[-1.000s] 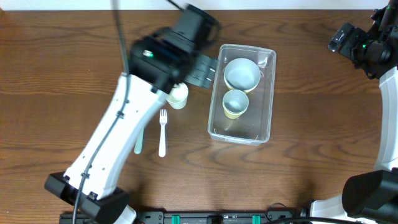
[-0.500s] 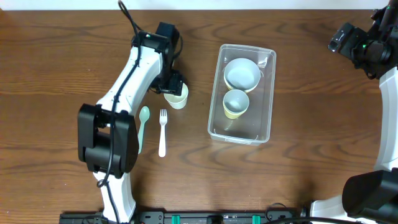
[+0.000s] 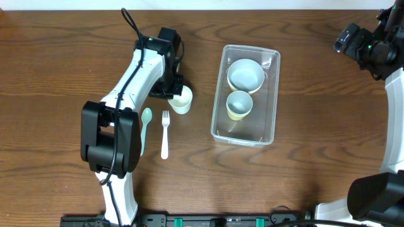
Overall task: Pack container
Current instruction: 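Stack the white cup into the cups in the container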
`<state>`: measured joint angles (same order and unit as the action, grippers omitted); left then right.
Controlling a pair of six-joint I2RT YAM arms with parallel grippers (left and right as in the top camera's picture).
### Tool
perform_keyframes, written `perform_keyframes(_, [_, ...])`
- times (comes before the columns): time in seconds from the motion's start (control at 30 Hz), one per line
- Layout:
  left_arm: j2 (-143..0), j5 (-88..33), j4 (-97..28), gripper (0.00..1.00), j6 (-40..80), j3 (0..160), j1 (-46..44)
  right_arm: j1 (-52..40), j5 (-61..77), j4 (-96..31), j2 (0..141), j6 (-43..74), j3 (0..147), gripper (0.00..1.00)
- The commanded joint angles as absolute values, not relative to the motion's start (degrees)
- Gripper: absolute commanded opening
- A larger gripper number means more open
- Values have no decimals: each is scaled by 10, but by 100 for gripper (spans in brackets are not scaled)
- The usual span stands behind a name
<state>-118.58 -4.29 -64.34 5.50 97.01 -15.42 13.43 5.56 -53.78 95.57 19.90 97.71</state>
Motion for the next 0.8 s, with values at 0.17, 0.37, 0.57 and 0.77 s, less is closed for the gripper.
perform_keyframes(0.17, [-1034,-120,-688,6,17,1029,-178,140,54,-538,955,196,977,99])
perform_keyframes(0.37, [-967,-126,-662,6,-55,1030,-273,140,54,-538,955,196,977,99])
perform_keyframes(0.57, [-999,-103,-621,6,-95,1030,-360,140,54,-538,955,196,977,99])
perform_keyframes(0.77, [-1067,-23,-596,6,-96,1030,-394,140,54,-538,955,196,977,99])
